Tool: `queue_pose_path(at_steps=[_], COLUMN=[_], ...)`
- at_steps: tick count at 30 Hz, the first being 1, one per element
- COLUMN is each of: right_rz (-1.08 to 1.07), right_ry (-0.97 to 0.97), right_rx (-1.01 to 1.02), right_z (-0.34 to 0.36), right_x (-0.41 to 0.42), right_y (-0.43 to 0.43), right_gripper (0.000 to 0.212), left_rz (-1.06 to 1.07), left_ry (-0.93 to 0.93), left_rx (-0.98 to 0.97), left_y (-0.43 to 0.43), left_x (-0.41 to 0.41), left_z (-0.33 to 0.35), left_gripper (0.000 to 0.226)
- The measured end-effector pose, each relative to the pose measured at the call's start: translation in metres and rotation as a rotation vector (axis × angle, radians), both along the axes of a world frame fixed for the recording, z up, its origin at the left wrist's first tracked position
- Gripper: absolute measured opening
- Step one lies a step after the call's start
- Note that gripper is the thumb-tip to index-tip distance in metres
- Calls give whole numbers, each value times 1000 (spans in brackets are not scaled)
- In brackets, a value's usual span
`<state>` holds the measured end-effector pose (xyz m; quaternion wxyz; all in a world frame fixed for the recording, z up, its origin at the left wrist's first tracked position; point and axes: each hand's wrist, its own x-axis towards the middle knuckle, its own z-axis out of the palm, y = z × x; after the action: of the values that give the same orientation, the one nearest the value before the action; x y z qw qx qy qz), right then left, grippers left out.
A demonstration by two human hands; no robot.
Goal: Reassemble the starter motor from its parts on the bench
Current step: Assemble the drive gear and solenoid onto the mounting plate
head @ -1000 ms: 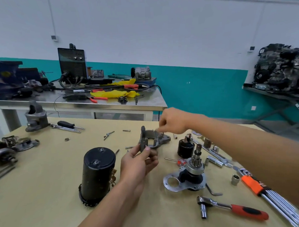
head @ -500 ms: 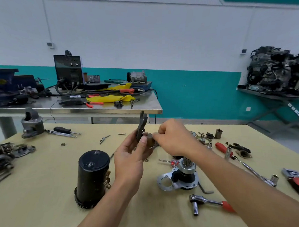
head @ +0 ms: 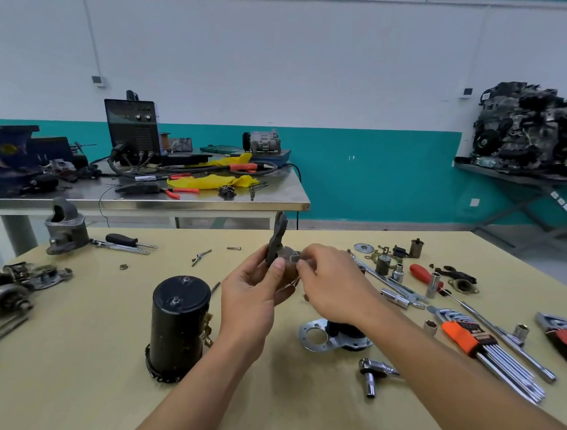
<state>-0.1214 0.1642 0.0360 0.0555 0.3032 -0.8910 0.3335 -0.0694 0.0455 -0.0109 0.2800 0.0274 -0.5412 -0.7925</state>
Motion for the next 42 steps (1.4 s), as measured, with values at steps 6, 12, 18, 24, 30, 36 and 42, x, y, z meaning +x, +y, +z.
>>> queue_pose_path(at_steps=[6, 12, 18, 24, 30, 36, 42], right_rz=[-6, 32, 151, 162, 193, 123, -88], right_ry=[-27, -65, -736, -1178, -1179, -706, -123], right_rx=[-233, -439, -889, -1112, -1153, -869, -732], right_z=[-15, -21, -12, 4, 9, 36, 37], right_x=[6, 8, 9, 12, 16, 10, -8], right_y=[-6, -13, -10, -4, -2, 17, 47], right_gripper=[22, 24, 33, 60, 34, 29, 15], left_rz=[12, 33, 83, 196, 242, 374, 421], left_ry=[-11, 27, 18, 74, 145, 291, -14], left_rx=[51, -72, -507, -557, -554, -600, -729], left_y=[-2, 8, 3, 1, 5, -16, -113], left_x=[0, 4, 7, 10, 13, 41, 55], left_z=[-1, 0, 5, 6, 10, 79, 120], left_gripper=[20, 40, 38, 39, 41, 31, 27])
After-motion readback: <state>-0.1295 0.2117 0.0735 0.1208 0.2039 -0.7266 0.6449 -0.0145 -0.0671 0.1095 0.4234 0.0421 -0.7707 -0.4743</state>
